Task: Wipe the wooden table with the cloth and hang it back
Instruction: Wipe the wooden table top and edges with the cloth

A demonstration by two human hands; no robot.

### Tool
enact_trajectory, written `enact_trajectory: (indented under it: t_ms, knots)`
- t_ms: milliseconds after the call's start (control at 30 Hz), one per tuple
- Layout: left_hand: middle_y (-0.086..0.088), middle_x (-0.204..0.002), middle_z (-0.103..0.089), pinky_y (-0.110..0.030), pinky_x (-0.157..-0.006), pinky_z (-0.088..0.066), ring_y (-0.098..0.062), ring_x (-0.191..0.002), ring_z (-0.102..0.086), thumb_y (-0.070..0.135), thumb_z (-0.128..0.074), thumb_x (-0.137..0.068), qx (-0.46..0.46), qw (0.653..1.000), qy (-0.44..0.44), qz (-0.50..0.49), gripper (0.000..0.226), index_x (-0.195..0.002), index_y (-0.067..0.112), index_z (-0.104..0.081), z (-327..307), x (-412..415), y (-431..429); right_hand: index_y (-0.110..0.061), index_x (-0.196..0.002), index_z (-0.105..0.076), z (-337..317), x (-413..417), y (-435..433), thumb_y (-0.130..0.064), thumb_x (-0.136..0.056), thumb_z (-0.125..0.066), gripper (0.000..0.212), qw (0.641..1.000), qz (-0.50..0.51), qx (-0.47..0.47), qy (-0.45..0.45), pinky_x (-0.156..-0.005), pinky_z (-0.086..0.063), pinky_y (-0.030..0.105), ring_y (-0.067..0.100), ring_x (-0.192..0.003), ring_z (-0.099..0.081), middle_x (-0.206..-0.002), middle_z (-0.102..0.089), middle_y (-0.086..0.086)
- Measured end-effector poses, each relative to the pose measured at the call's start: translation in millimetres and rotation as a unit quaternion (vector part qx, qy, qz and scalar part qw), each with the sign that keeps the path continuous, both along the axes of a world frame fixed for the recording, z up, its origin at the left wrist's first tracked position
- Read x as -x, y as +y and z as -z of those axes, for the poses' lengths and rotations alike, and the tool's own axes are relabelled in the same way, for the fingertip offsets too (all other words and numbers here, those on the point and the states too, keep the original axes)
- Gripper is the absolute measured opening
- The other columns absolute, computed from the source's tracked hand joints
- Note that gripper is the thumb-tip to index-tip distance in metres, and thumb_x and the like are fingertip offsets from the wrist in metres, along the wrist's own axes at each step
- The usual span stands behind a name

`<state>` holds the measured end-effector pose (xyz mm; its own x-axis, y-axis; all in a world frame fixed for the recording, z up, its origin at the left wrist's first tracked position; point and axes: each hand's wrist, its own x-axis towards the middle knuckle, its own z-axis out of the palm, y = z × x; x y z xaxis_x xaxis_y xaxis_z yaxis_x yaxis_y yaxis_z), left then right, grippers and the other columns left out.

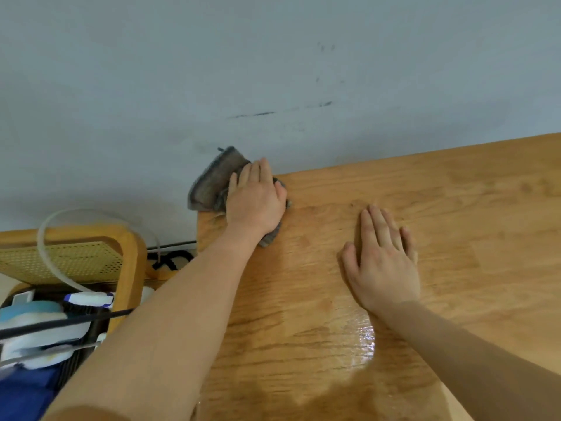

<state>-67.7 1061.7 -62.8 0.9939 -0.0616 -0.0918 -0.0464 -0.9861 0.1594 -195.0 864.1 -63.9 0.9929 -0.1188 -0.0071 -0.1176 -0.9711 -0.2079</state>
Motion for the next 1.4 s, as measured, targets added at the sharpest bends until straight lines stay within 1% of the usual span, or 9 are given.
enact_trajectory:
  t_ms: [267, 534, 634, 734, 800, 1067, 1234, 1334, 1401]
  knots:
    - [0.003, -0.161, -0.004, -0.045, -0.119, -0.002, -0.014, -0.147, 0.003, 0.04, -0.016, -0.099, 0.039, 0.954, 0.011, 0.297, 0.059, -0.152, 0.016, -0.009, -0.6, 34.9, -80.7, -0.009, -0.153, -0.022, -2.6, 3.6, -3.2, -0.032, -0.094, -0.034, 0.064, 0.997, 0.042, -0.056, -0.024, -0.117, -0.023, 0.045, 0.029, -0.143, -0.027, -0.161, -0.02, 0.01]
    - [0.007, -0.16, -0.007, -0.037, -0.119, 0.005, -0.009, -0.146, 0.004, 0.039, -0.024, -0.101, 0.133, 0.925, 0.078, 0.347, 0.048, -0.148, 0.029, -0.028, -13.6, 93.2, 19.4, -0.021, -0.149, -0.035, -2.6, 5.9, -2.9, -0.026, -0.091, -0.036, 0.058, 0.997, 0.041, -0.054, -0.045, -0.112, -0.031, 0.046, 0.031, -0.137, -0.037, -0.153, -0.038, 0.008]
    - [0.011, -0.149, -0.038, -0.026, -0.118, -0.01, -0.004, -0.142, -0.02, 0.024, -0.041, -0.099, 0.355, 0.901, 0.096, 0.232, 0.036, -0.132, 0.029, -0.055, -31.0, 114.1, 42.3, -0.023, -0.149, -0.034, -4.8, 6.9, -1.4, -0.029, -0.092, -0.034, 0.057, 0.998, 0.047, -0.044, -0.025, -0.112, -0.031, 0.048, 0.031, -0.138, -0.036, -0.155, -0.036, 0.006]
    - [0.009, -0.133, -0.047, -0.028, -0.108, -0.034, -0.008, -0.126, -0.039, 0.014, -0.052, -0.092, 0.361, 0.93, -0.066, 0.008, 0.038, -0.129, 0.025, -0.054, -29.7, 144.5, 80.3, -0.023, -0.147, -0.037, -12.9, 12.1, 9.4, -0.028, -0.093, -0.034, 0.055, 0.996, 0.068, -0.054, -0.012, -0.114, -0.029, 0.051, 0.031, -0.14, -0.032, -0.156, -0.032, 0.004]
    - [0.006, -0.136, -0.039, -0.022, -0.101, -0.031, -0.002, -0.12, -0.033, 0.024, -0.057, -0.091, 0.368, 0.925, -0.023, -0.093, 0.049, -0.137, 0.027, -0.04, -22.0, 174.8, 100.2, -0.02, -0.147, -0.037, -27.9, 18.6, 32.6, -0.019, -0.094, -0.043, 0.053, 0.988, 0.108, -0.104, -0.037, -0.116, -0.026, 0.052, 0.028, -0.144, -0.026, -0.158, -0.028, 0.002]
    - [0.017, -0.148, -0.032, -0.039, -0.11, -0.037, -0.008, -0.134, -0.034, 0.038, -0.063, -0.085, 0.462, 0.878, 0.101, -0.081, 0.071, -0.142, 0.047, -0.021, 2.1, 224.9, 113.6, -0.02, -0.156, -0.003, -14.3, 29.6, 171.0, -0.058, -0.098, -0.018, 0.07, 0.994, -0.054, 0.02, 0.095, -0.121, -0.001, 0.047, 0.023, -0.15, 0.01, -0.164, 0.004, 0.004]
    - [0.015, -0.147, -0.037, -0.029, -0.111, -0.034, -0.005, -0.132, -0.038, 0.025, -0.056, -0.09, 0.445, 0.889, 0.082, -0.068, 0.054, -0.136, 0.043, -0.036, -7.8, 233.4, 120.3, -0.042, -0.146, -0.03, -9.7, -45.2, 217.8, -0.054, -0.098, -0.026, 0.049, 0.982, -0.173, 0.02, 0.076, -0.118, -0.008, 0.054, 0.023, -0.15, 0.002, -0.164, -0.009, -0.006]
    - [0.016, -0.138, -0.042, -0.002, -0.1, -0.022, 0.006, -0.126, -0.034, 0.008, -0.049, -0.09, 0.39, 0.915, -0.053, -0.093, 0.044, -0.128, 0.029, -0.052, -30.8, 227.8, 138.1, -0.037, -0.125, -0.057, -8.4, -28.2, 233.4, -0.047, -0.099, -0.03, 0.04, 0.956, -0.269, 0.073, 0.092, -0.118, -0.009, 0.053, 0.025, -0.15, 0.002, -0.162, -0.018, -0.006]
    - [0.011, -0.14, -0.042, -0.006, -0.1, -0.022, 0.0, -0.129, -0.034, 0.009, -0.045, -0.092, 0.412, 0.902, -0.068, -0.112, 0.041, -0.129, 0.025, -0.05, -41.7, 208.7, 149.5, -0.031, -0.126, -0.06, -11.9, 4.0, 229.3, -0.046, -0.096, -0.025, 0.048, 0.944, -0.312, 0.069, 0.083, -0.119, -0.009, 0.051, 0.024, -0.151, 0.0, -0.157, -0.029, -0.006]
